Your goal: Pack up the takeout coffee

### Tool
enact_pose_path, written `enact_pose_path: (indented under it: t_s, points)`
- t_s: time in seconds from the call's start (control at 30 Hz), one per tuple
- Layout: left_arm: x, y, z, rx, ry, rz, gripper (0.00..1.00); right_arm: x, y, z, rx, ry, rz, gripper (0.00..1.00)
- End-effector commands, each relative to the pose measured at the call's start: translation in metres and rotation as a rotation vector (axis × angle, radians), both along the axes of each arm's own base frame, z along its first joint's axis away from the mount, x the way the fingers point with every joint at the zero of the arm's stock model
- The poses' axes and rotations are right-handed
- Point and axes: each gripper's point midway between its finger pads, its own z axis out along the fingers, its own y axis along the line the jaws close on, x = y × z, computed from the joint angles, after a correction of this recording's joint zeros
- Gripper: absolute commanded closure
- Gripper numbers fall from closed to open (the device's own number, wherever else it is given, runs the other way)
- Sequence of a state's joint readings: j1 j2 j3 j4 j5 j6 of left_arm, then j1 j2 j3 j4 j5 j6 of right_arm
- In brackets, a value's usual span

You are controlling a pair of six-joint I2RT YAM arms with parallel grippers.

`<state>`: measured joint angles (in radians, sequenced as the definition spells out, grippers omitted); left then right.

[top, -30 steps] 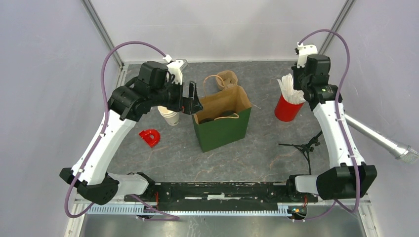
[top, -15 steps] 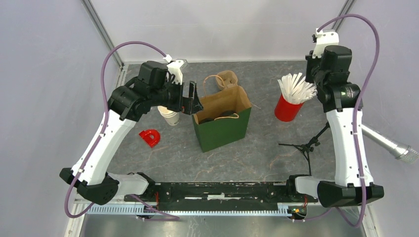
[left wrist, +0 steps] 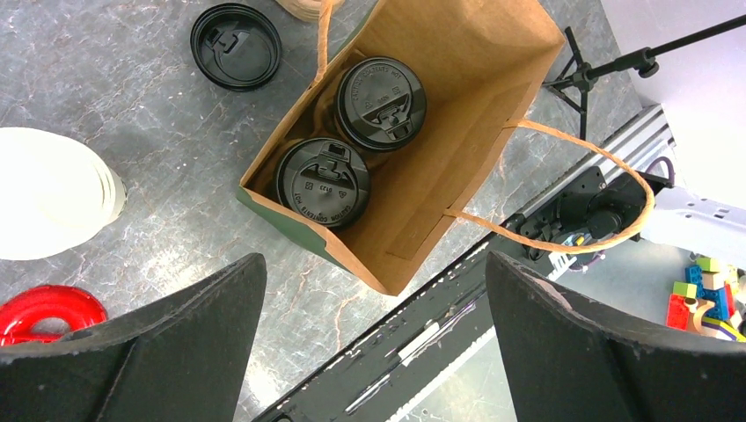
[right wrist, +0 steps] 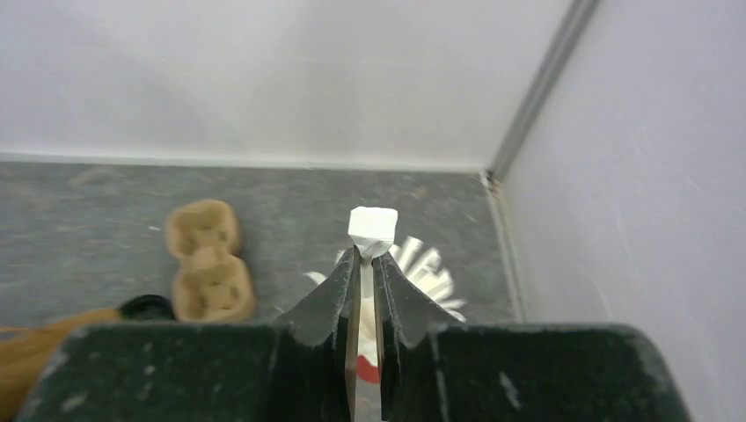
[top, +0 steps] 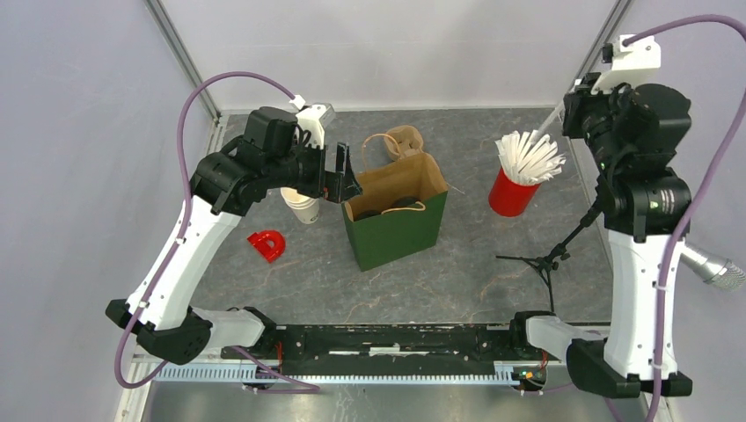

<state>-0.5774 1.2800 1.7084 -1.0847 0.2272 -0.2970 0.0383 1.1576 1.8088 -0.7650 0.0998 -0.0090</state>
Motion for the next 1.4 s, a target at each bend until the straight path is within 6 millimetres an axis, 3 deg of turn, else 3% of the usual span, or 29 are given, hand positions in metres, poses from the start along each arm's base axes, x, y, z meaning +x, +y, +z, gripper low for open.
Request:
enact_pose_path:
  t_s: [0.0, 0.27, 0.63, 0.8, 0.93, 1.03, 1.23, 1.37]
  points:
    - [0.001, 0.001, 0.019, -0.032, -0.055, 0.002, 0.00, -0.016, 0.055, 0.036, 0.172, -0.147, 0.271, 0.85]
    - [0.006, 0.009, 0.020, -0.001, -0.077, 0.036, 0.00, -0.044, 0.123, 0.026, 0.589, -0.150, 0.611, 0.84]
    - [-0.001, 0.014, 0.016, -0.008, -0.063, 0.059, 0.00, -0.039, 0.143, -0.005, 0.827, -0.104, 0.705, 0.83]
    - [-0.002, 0.015, 0.019, -0.018, -0.075, 0.061, 0.00, -0.026, 0.139, -0.011, 0.714, -0.086, 0.646, 0.83]
    - [-0.002, 0.017, 0.021, -0.014, -0.089, 0.065, 0.00, -0.011, 0.126, -0.045, 0.634, 0.025, 0.526, 0.83]
    - [-0.003, 0.018, 0.018, -0.005, -0.089, 0.063, 0.00, -0.008, 0.133, -0.072, 0.600, 0.094, 0.534, 0.78]
    - [-0.003, 0.019, 0.019, 0.000, -0.093, 0.057, 0.00, -0.011, 0.143, -0.098, 0.355, 0.146, 0.629, 0.53]
    - [-0.004, 0.020, 0.018, 0.011, -0.091, 0.055, 0.00, -0.013, 0.142, -0.119, 0.315, 0.228, 0.614, 0.51]
